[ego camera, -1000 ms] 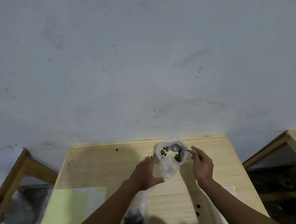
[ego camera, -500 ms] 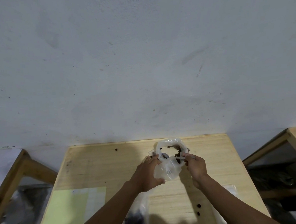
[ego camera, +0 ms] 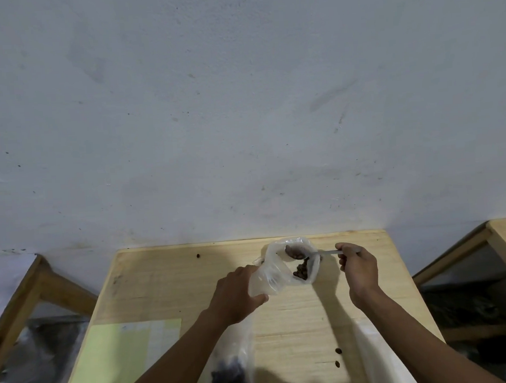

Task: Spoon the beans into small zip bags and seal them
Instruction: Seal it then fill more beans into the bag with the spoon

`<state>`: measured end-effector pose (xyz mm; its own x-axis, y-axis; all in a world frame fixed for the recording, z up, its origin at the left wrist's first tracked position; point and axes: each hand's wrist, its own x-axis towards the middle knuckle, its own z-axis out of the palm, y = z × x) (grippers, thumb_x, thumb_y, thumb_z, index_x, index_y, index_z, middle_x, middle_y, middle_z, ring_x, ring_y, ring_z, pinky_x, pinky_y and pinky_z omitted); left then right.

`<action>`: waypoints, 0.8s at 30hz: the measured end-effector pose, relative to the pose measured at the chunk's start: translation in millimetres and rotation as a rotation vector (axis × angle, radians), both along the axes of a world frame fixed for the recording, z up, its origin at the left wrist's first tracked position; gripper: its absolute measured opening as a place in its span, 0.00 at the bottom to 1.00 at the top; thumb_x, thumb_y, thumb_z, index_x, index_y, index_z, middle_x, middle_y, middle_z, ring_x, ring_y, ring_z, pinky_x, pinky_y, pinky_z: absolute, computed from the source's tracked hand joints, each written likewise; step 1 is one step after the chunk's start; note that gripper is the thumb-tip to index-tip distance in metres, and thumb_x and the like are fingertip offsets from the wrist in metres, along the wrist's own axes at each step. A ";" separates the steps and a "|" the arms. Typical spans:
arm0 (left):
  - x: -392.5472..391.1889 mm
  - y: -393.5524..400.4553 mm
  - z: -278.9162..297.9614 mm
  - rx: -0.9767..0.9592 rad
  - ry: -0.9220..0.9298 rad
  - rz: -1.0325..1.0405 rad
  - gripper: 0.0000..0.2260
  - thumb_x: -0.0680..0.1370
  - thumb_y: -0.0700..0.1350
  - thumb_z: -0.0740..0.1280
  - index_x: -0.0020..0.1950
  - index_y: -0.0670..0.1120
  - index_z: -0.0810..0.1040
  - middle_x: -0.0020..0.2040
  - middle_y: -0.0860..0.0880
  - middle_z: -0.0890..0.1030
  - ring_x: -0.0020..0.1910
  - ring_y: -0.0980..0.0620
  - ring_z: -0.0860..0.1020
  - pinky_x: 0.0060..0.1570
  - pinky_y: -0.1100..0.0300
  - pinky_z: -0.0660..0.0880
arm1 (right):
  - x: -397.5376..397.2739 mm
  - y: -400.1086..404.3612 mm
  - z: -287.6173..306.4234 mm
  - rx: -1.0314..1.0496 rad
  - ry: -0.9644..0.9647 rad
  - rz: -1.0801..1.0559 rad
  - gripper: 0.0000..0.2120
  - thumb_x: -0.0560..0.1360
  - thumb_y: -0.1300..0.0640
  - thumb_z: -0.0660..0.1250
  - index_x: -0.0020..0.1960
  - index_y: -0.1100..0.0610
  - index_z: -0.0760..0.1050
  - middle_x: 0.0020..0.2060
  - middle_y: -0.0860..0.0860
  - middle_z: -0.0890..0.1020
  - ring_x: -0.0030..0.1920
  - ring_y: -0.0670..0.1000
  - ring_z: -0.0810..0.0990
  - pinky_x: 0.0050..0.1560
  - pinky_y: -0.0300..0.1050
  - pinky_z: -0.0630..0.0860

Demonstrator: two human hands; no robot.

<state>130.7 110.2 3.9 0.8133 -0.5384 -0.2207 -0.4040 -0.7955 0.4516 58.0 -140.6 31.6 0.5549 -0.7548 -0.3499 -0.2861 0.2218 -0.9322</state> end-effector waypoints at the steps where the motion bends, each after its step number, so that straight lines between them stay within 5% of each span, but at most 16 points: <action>1: 1.4 0.5 1.1 0.010 -0.015 0.017 0.30 0.71 0.61 0.68 0.69 0.55 0.66 0.61 0.53 0.76 0.57 0.50 0.76 0.56 0.54 0.71 | 0.9 0.5 6.6 -0.016 -0.020 0.010 0.12 0.79 0.64 0.59 0.43 0.57 0.80 0.38 0.52 0.78 0.36 0.50 0.72 0.40 0.42 0.71; 7: 6.5 -2.2 9.0 0.019 -0.069 0.089 0.28 0.70 0.62 0.68 0.67 0.54 0.67 0.59 0.53 0.76 0.56 0.50 0.76 0.52 0.55 0.70 | 3.3 16.1 35.8 -0.156 -0.104 0.159 0.11 0.78 0.62 0.61 0.44 0.57 0.82 0.40 0.47 0.81 0.41 0.48 0.75 0.48 0.45 0.72; 12: 3.5 -3.1 10.1 -0.036 -0.058 0.081 0.28 0.71 0.60 0.69 0.67 0.54 0.67 0.59 0.53 0.76 0.56 0.51 0.75 0.53 0.56 0.70 | -1.0 38.1 47.6 -0.506 -0.158 0.376 0.09 0.80 0.60 0.63 0.48 0.54 0.82 0.46 0.44 0.82 0.46 0.39 0.79 0.46 0.28 0.71; 16: -1.4 0.0 11.1 -0.064 -0.060 0.091 0.27 0.71 0.60 0.69 0.66 0.54 0.68 0.59 0.53 0.77 0.55 0.51 0.76 0.50 0.57 0.69 | -1.7 43.4 51.9 -0.705 -0.221 0.527 0.09 0.80 0.60 0.63 0.52 0.53 0.81 0.45 0.45 0.79 0.46 0.40 0.78 0.44 0.28 0.70; 20: -4.1 4.4 13.7 -0.083 -0.058 0.126 0.26 0.71 0.59 0.69 0.66 0.54 0.68 0.59 0.53 0.77 0.55 0.50 0.76 0.52 0.56 0.70 | 0.4 37.0 56.6 -0.658 -0.265 0.426 0.07 0.81 0.59 0.62 0.53 0.52 0.78 0.44 0.44 0.79 0.43 0.42 0.78 0.42 0.30 0.70; 24: -7.3 17.8 11.2 -0.138 -0.047 0.189 0.27 0.71 0.60 0.69 0.66 0.53 0.68 0.59 0.53 0.77 0.54 0.51 0.77 0.55 0.54 0.72 | -0.2 17.2 43.2 -0.344 -0.252 0.191 0.08 0.82 0.57 0.59 0.50 0.54 0.76 0.41 0.49 0.78 0.40 0.48 0.75 0.42 0.41 0.73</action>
<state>123.4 128.1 15.1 0.9103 -0.3978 -0.1148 -0.2770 -0.7912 0.5453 57.8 -123.4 74.8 0.7307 -0.6795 0.0665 -0.0471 -0.1473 -0.9880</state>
